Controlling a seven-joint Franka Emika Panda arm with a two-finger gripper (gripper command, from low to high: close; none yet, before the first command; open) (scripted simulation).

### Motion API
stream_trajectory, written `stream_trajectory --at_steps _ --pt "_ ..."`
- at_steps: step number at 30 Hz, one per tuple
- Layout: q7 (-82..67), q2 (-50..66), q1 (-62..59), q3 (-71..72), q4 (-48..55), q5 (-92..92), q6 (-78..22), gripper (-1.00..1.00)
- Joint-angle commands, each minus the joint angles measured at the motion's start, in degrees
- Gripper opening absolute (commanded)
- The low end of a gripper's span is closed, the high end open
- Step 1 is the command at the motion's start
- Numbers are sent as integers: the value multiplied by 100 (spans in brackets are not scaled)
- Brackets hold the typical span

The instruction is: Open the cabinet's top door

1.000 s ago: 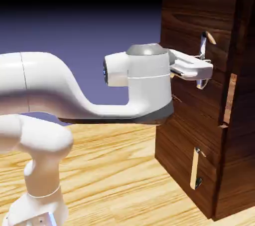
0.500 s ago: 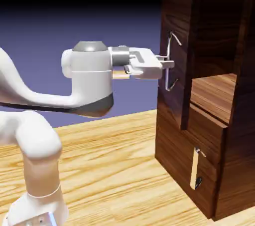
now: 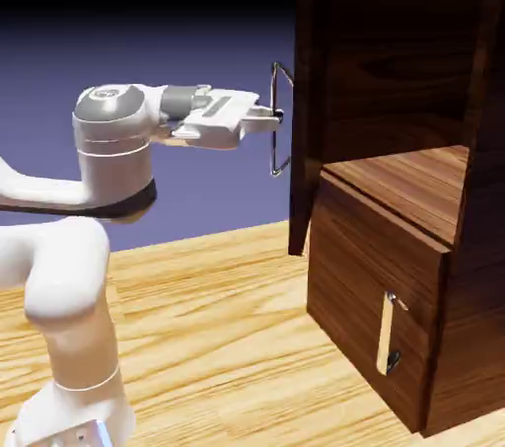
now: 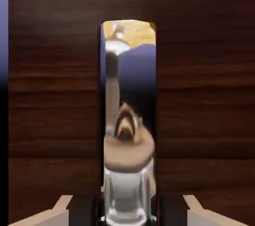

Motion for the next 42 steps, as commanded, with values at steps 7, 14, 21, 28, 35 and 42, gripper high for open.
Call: stream_trajectory --at_steps 7,14,21,28,35,42 --pt "-805 -967 414 1148 -375 1742 -1343 -100" --pt "-1022 -1389 901 2601 -305 3130 -2789 -100" --pt "-978 -1273 1046 4054 189 4293 -4172 -100" --pt "-875 -811 484 5499 1302 5388 -5751 -100" --pt "-894 -434 -660 6497 2755 6088 -7204 -100" --pt "-1001 -278 -1656 7006 3921 6394 -8209 100"
